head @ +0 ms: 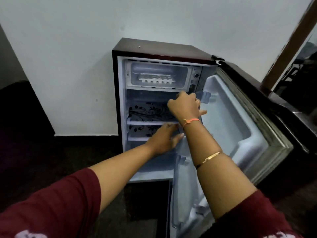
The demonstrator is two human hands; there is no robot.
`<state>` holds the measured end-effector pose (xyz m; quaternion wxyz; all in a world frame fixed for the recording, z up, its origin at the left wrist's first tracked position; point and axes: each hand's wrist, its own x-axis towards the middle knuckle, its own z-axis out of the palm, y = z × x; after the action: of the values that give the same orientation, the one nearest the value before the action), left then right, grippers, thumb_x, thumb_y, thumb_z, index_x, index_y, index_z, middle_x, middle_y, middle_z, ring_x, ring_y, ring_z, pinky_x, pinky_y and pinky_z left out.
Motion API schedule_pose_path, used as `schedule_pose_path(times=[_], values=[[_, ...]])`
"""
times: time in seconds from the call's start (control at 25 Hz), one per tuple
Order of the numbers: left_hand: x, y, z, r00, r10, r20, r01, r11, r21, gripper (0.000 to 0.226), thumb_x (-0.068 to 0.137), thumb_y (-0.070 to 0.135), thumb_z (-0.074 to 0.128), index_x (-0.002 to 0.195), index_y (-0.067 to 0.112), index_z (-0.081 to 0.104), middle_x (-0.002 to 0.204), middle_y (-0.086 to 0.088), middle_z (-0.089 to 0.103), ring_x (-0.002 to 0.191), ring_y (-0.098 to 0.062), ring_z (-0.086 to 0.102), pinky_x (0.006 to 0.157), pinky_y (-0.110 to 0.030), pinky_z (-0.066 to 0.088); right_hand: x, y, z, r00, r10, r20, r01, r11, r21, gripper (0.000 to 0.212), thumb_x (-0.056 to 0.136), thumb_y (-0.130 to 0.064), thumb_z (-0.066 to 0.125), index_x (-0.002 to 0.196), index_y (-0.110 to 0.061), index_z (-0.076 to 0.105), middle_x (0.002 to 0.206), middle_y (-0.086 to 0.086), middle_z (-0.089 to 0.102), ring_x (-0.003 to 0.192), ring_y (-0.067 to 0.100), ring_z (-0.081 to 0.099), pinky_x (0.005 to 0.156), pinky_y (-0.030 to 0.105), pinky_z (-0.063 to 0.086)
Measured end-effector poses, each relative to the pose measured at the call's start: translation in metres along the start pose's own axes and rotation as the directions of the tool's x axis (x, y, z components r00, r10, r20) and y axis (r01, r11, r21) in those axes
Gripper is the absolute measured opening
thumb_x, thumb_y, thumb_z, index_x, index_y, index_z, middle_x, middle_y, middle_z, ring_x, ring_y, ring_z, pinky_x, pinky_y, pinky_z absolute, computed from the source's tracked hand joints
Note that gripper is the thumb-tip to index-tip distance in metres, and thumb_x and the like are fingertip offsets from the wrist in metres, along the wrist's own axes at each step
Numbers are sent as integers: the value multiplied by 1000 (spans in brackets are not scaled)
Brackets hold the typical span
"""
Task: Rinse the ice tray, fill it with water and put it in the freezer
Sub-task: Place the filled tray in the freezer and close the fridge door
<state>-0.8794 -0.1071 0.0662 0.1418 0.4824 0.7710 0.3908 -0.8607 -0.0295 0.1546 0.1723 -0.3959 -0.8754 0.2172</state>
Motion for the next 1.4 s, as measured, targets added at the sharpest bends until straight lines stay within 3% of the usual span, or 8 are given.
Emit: schedule_pose_path(times=[0.2, 0.36, 0.48, 0.6, 0.72, 0.84, 1.16, 1.4], values=[[-21, 15, -13, 1000, -12, 5, 13, 988, -155, 28, 95, 7, 44, 118, -6, 54, 129, -23, 50, 112, -21, 48, 83, -13, 33, -40, -51, -11, 973, -214, -89, 189, 954, -232, 34, 83, -22, 46, 115, -18, 58, 132, 10, 47, 133, 39, 32, 100, 79, -3], [-36, 7, -27, 998, -29, -55, 17, 977, -213, 23, 94, 9, 44, 113, -1, 54, 100, -5, 53, 86, -6, 51, 62, 7, 32, -61, -78, -12, 958, -283, -55, 229, 861, -454, 20, 82, -14, 42, 79, -18, 61, 97, 4, 64, 114, 39, 50, 96, 81, -7], [-46, -12, -39, 990, -88, -110, 54, 960, -275, 27, 97, 2, 38, 118, -9, 51, 120, -25, 51, 98, -16, 47, 66, 9, 28, -75, -95, -9, 955, -296, 15, 241, 747, -619, 26, 84, -14, 38, 65, -17, 56, 80, 0, 66, 108, 41, 54, 93, 82, -9], [-47, -31, -50, 970, -150, -190, 61, 912, -406, 46, 94, 46, 39, 114, 7, 53, 130, -34, 44, 115, -37, 49, 101, -22, 40, -81, -111, -11, 956, -283, 80, 264, 709, -654, 28, 87, -18, 39, 99, -20, 64, 106, 5, 67, 119, 45, 48, 93, 83, -6], [-47, -49, -53, 954, -175, -243, 42, 881, -471, 63, 66, 86, 33, 99, 38, 55, 129, -36, 41, 124, -53, 36, 102, -65, 34, -81, -127, -10, 927, -358, 107, 365, 807, -465, 26, 87, -18, 44, 107, -14, 61, 113, 10, 63, 112, 40, 53, 104, 68, 25], [-56, -45, -65, 910, -159, -382, -36, 889, -456, 78, 64, 89, 33, 118, 37, 52, 130, -18, 47, 122, -34, 47, 104, -54, 40, -79, -139, -11, 884, -466, 22, 456, 851, -260, 13, 87, -17, 47, 94, -14, 56, 97, 8, 59, 93, 34, 56, 90, 44, 44], [-54, -47, -77, 941, 69, -332, -141, 970, -196, 94, 55, 85, 49, 132, 46, 13, 145, 9, 26, 131, -3, 27, 106, -20, 26, -41, -135, -8, 910, -414, -24, 394, 882, -260, 27, 81, -16, 47, 57, -17, 33, 68, 0, 43, 76, 29, 46, 96, 45, 35], [-40, -74, -88, 953, 20, -303, -110, 953, -283, 82, 75, 54, 62, 141, 33, 17, 146, 5, 30, 132, -8, 34, 111, -34, 32, -11, -131, -1, 782, -621, 50, 618, 763, -191, 26, 84, -21, 49, 64, -5, 54, 57, 4, 45, 66, 26, 48, 63, 33, 41]])
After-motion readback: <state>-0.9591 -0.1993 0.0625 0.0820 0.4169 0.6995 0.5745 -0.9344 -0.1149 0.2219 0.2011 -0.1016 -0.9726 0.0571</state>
